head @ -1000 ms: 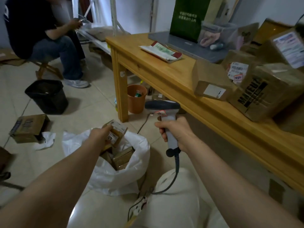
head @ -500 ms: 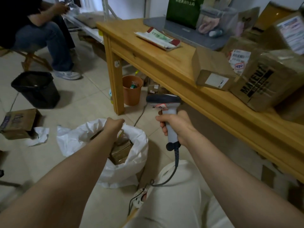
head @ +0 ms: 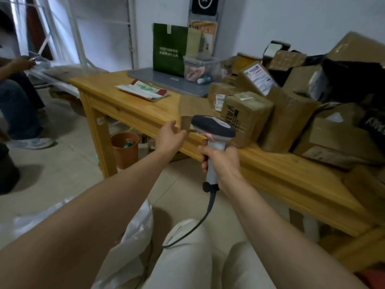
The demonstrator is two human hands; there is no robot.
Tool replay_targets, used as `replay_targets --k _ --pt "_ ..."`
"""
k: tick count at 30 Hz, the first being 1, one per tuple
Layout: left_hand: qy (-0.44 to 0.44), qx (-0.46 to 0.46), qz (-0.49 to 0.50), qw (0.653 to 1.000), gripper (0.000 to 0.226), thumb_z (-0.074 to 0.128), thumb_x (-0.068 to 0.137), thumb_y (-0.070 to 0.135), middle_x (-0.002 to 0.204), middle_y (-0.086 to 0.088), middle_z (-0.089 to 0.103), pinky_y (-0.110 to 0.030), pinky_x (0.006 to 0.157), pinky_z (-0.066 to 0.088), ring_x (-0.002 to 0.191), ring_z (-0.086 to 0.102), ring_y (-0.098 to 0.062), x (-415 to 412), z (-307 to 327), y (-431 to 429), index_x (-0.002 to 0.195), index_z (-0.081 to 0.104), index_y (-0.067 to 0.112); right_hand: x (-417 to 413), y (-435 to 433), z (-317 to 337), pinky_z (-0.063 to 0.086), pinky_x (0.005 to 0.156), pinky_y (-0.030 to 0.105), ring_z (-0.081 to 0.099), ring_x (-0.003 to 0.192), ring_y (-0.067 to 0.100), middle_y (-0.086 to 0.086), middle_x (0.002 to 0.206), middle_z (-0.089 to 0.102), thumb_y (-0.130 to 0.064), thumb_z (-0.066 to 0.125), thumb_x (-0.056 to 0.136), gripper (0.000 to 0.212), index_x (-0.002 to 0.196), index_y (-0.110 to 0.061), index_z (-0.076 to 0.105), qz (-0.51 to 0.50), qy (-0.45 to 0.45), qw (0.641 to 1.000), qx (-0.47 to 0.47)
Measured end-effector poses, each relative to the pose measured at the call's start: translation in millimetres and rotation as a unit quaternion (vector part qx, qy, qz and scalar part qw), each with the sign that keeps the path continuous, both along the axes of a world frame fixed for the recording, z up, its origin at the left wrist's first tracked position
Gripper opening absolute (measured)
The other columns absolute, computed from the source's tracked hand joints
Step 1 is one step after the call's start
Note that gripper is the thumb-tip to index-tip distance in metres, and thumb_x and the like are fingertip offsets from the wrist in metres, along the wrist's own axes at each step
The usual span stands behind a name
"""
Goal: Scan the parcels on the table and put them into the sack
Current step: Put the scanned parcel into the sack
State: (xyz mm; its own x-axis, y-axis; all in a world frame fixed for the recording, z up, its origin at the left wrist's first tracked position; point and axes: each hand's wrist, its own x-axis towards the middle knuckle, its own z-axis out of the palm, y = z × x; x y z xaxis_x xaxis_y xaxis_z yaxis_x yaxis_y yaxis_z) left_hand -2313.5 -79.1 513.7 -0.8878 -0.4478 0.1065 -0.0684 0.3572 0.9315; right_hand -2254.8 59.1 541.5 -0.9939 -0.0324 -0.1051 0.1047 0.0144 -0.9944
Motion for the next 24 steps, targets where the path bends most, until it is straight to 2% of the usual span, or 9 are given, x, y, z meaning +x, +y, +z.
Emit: replay_targets --k 2,4,7,11,14,17,20,22,24 --pt "0.021 -0.051 -0.009 0.998 0.058 0.061 0.092 0.023 0.141 -0.007 0.049 -0.039 0.104 0.043 0.127 0.047 -0.025 -11 15 17 0.145 0.039 0.015 0 19 8 0.044 0.043 0.023 0.050 0.045 0.013 0.003 0.059 0.056 -0.005 0.067 0.084 0.007 0.084 -0.009 0.061 -0.021 0.012 1.000 -0.008" --pt "0.029 -0.172 -0.013 0.985 0.064 0.064 0.089 0.021 0.146 -0.009 0.041 -0.039 0.109 0.038 0.133 0.039 -0.026 -21 24 24 0.146 0.036 0.016 -2 35 13 0.044 0.044 0.023 0.050 0.045 0.012 0.003 0.060 0.057 -0.005 0.067 0.084 0.007 0.083 -0.010 0.061 -0.037 0.017 0.999 -0.015" --pt "-0.015 -0.394 -0.050 0.918 0.080 0.066 0.086 0.015 0.156 -0.009 0.025 -0.039 0.116 0.025 0.143 0.023 -0.028 -38 26 26 0.152 0.021 0.016 -7 49 13 0.044 0.044 0.023 0.050 0.045 0.012 0.003 0.060 0.058 -0.005 0.067 0.084 0.009 0.085 -0.012 0.062 -0.050 0.011 0.998 -0.023" --pt "-0.078 -0.560 -0.093 0.820 0.098 0.066 0.084 0.008 0.162 -0.005 0.004 -0.044 0.120 0.007 0.149 0.002 -0.024 -59 18 23 0.154 -0.002 0.019 -18 50 8 0.046 0.047 0.024 0.052 0.047 0.012 0.003 0.061 0.058 -0.007 0.068 0.084 0.008 0.084 -0.011 0.061 -0.043 -0.001 0.999 -0.015" --pt "-0.081 -0.623 -0.078 0.774 0.100 0.067 0.083 0.014 0.157 -0.009 0.019 -0.045 0.119 0.007 0.146 0.017 -0.026 -67 9 16 0.153 -0.003 0.013 -29 45 4 0.046 0.047 0.023 0.051 0.046 0.011 0.001 0.061 0.058 -0.009 0.068 0.085 0.009 0.082 -0.013 0.061 -0.033 -0.011 0.999 -0.007" --pt "-0.040 -0.664 -0.011 0.746 0.100 0.071 0.082 0.028 0.144 -0.011 0.038 -0.043 0.118 0.017 0.136 0.035 -0.027 -65 2 3 0.152 0.003 0.007 -37 39 -1 0.046 0.047 0.023 0.051 0.047 0.011 0.001 0.061 0.058 -0.008 0.068 0.085 0.008 0.084 -0.015 0.062 -0.022 -0.021 0.999 -0.010" --pt "0.003 -0.633 0.014 0.774 0.080 0.069 0.083 0.024 0.136 -0.012 0.044 -0.041 0.109 0.033 0.126 0.044 -0.027 -58 -3 -17 0.146 0.023 0.010 -43 32 -7 0.045 0.047 0.025 0.051 0.047 0.012 0.002 0.059 0.058 -0.006 0.067 0.084 0.008 0.083 -0.013 0.063 -0.016 -0.028 0.999 -0.012" --pt "0.025 -0.553 0.017 0.833 0.071 0.071 0.081 0.029 0.132 -0.010 0.045 -0.037 0.098 0.043 0.120 0.047 -0.026 -52 -2 -28 0.138 0.034 0.012 -46 26 -10 0.045 0.047 0.026 0.051 0.047 0.014 0.003 0.058 0.058 -0.005 0.067 0.083 0.007 0.084 -0.011 0.063 -0.012 -0.031 0.999 -0.013" --pt "0.032 -0.421 0.031 0.906 0.075 0.076 0.076 0.034 0.131 -0.008 0.043 -0.036 0.091 0.045 0.118 0.046 -0.024 -44 2 -37 0.136 0.038 0.012 -48 21 -13 0.045 0.047 0.026 0.051 0.047 0.014 0.003 0.057 0.058 -0.005 0.067 0.083 0.007 0.084 -0.010 0.063 -0.003 -0.030 0.999 -0.014"
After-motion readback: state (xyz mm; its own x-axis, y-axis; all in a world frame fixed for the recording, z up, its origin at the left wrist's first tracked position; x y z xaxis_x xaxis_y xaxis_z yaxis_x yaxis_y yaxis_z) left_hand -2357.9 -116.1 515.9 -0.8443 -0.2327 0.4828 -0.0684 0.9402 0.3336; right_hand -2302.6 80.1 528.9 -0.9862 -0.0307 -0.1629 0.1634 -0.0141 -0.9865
